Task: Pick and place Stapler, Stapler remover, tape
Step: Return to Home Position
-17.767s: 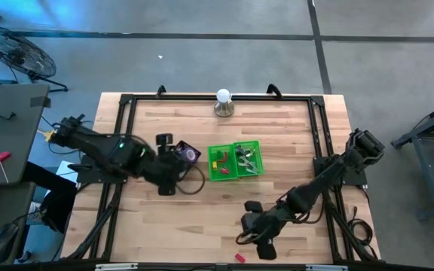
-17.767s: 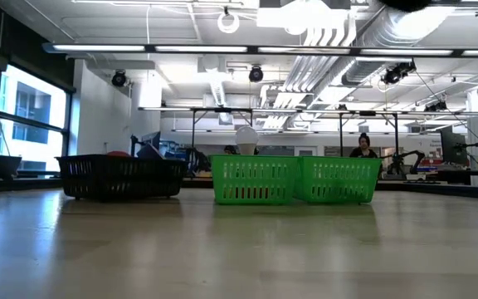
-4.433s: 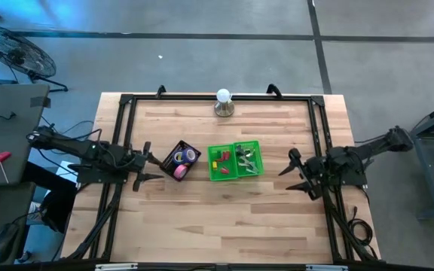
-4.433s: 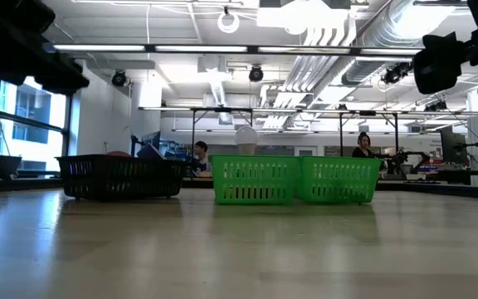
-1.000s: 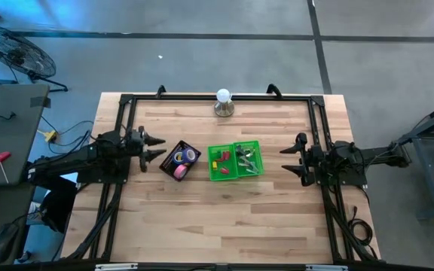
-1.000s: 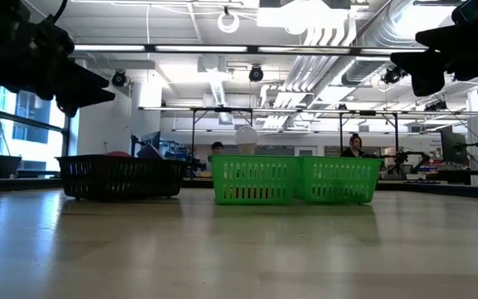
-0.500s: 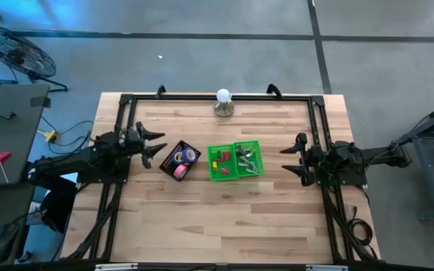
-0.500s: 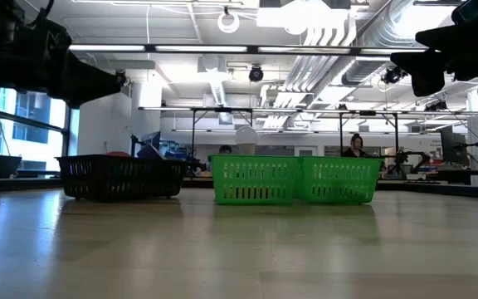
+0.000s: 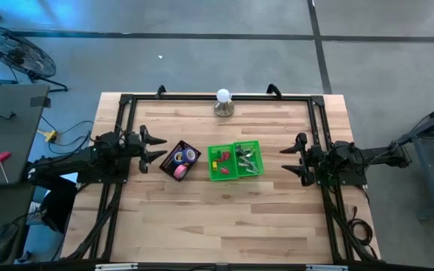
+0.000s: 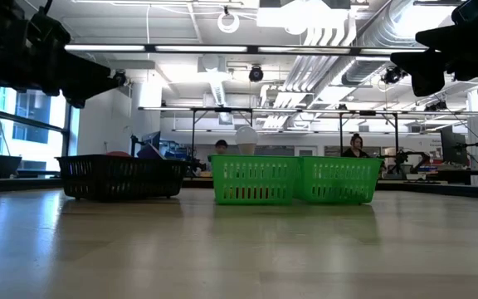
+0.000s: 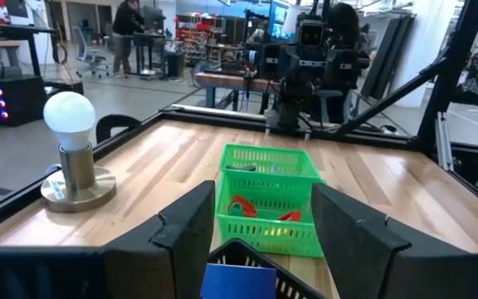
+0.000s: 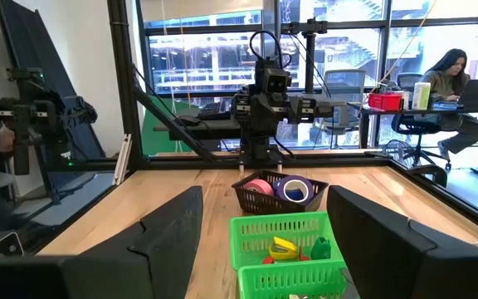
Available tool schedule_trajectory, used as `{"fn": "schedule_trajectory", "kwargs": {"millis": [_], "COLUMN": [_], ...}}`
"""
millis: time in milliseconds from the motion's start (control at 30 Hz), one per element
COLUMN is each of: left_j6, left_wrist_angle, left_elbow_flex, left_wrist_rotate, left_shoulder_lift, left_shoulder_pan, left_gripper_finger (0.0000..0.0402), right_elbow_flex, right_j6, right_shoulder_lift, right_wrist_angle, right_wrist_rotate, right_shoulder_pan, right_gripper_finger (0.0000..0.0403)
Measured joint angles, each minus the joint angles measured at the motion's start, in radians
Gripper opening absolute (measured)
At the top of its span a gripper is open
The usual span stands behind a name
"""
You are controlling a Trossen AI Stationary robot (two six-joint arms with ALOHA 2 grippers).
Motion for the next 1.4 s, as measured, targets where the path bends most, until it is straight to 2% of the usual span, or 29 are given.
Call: {"fn": "schedule_trajectory", "kwargs": {"millis": [933,1167,1400], "left_j6": [0.0,0.0,0.0], "left_wrist_angle": [-0.014,-0.018,-0.019], "left_elbow_flex": [0.001,0.001,0.001], "left_wrist_rotate": [-0.005,-0.055,-0.07], "left_shoulder_lift": [0.0,0.044,0.059], "left_shoulder_pan": [-0.003,-0.107,-0.256], "left_gripper_finger": [0.0195,0.0195,0.0195], "right_elbow_flex": [0.0,-0.001,-0.001], "right_j6": [0.0,0.0,0.0], "right_shoulder_lift": [0.0,0.0,0.0], "right_wrist_angle": [0.0,0.0,0.0], "right_wrist_rotate": [0.0,0.0,0.0], "right_shoulder_pan": [0.0,0.0,0.0], "right_gripper_finger": [0.025,0.025,0.025]}}
